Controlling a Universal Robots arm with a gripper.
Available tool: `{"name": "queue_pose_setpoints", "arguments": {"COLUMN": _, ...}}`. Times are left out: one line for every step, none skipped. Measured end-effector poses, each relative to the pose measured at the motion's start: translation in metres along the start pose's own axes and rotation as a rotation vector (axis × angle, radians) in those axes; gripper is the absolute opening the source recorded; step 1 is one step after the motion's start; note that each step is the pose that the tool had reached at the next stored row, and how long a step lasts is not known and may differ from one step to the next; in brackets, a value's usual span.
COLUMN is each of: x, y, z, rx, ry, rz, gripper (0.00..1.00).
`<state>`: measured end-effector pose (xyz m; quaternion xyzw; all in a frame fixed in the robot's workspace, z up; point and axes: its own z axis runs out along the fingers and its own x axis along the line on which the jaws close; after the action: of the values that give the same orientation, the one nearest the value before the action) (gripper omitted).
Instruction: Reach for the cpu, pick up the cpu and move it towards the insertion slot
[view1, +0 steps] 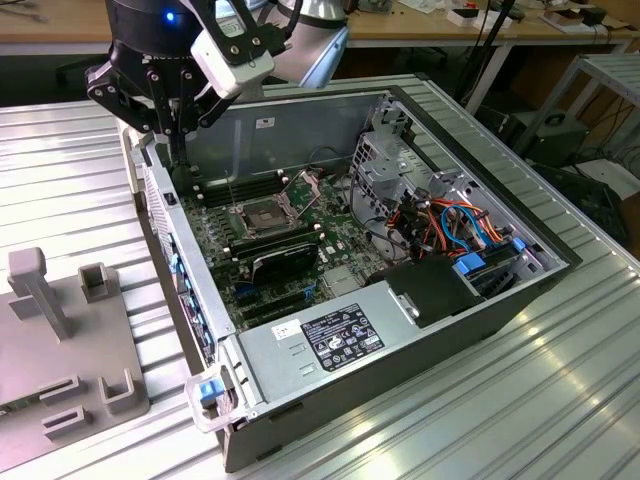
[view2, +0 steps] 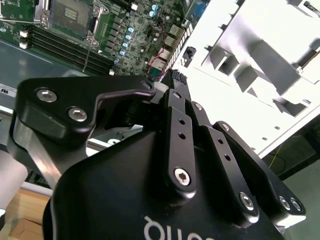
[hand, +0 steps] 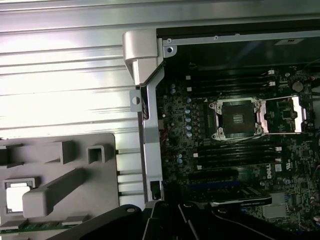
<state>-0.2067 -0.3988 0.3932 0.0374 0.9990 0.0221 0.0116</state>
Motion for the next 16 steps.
{"name": "queue_pose_setpoints", "arguments": {"x": 0.0011, "y": -0.0001, "z": 0.0, "rx": 0.0, "ry": 0.0, "rz": 0.0, "gripper": 0.11}}
{"name": "queue_pose_setpoints", "arguments": {"x": 0.0016, "y": -0.0001, "z": -0.0001, "rx": 0.0, "ry": 0.0001, "rz": 0.0, "gripper": 0.11}}
{"name": "queue_pose_setpoints", "arguments": {"x": 0.0022, "y": -0.0002, "z": -0.0001, "rx": 0.0, "ry": 0.0, "rz": 0.0, "gripper": 0.11}}
{"name": "queue_pose_setpoints", "arguments": {"x": 0.0028, "y": -0.0002, "z": -0.0001, "rx": 0.0, "ry": 0.0, "rz": 0.0, "gripper": 0.11}}
{"name": "queue_pose_setpoints", "arguments": {"x": 0.0033, "y": -0.0002, "z": -0.0001, "rx": 0.0, "ry": 0.0, "rz": 0.0, "gripper": 0.11}}
{"name": "queue_pose_setpoints", "arguments": {"x": 0.0038, "y": -0.0003, "z": -0.0001, "rx": 0.0001, "ry": 0.0001, "rz": 0.0, "gripper": 0.11}}
{"name": "queue_pose_setpoints", "arguments": {"x": 0.0043, "y": -0.0003, "z": -0.0001, "rx": 0.0, "ry": 0.0001, "rz": 0.0, "gripper": 0.11}}
{"name": "queue_pose_setpoints", "arguments": {"x": 0.0048, "y": -0.0004, "z": -0.0001, "rx": 0.0, "ry": 0.0001, "rz": 0.0, "gripper": 0.11}}
{"name": "queue_pose_setpoints", "arguments": {"x": 0.0052, "y": -0.0004, "z": -0.0001, "rx": 0.0, "ry": 0.0001, "rz": 0.0, "gripper": 0.11}}
{"name": "queue_pose_setpoints", "arguments": {"x": 0.0053, "y": -0.0004, "z": -0.0001, "rx": 0.0, "ry": 0.0, "rz": 0.0, "gripper": 0.11}}
{"name": "queue_pose_setpoints", "arguments": {"x": 0.0053, "y": -0.0004, "z": -0.0001, "rx": 0.0, "ry": 0.0, "rz": 0.0, "gripper": 0.11}}
{"name": "queue_pose_setpoints", "arguments": {"x": 0.0055, "y": -0.0004, "z": -0.0002, "rx": 0.0, "ry": 0.0001, "rz": 0.0, "gripper": 0.11}}
{"name": "queue_pose_setpoints", "arguments": {"x": 0.0057, "y": -0.0004, "z": -0.0002, "rx": 0.0, "ry": 0.0, "rz": 0.0, "gripper": 0.11}}
{"name": "queue_pose_setpoints", "arguments": {"x": 0.0059, "y": -0.0004, "z": -0.0002, "rx": 0.0001, "ry": 0.0, "rz": 0.0, "gripper": 0.11}}
{"name": "queue_pose_setpoints", "arguments": {"x": 0.006, "y": -0.0004, "z": -0.0001, "rx": 0.0, "ry": 0.0, "rz": 0.0, "gripper": 0.11}}
{"name": "queue_pose_setpoints", "arguments": {"x": 0.0066, "y": -0.0005, "z": -0.0002, "rx": 0.0, "ry": 0.0, "rz": 0.0, "gripper": 0.11}}
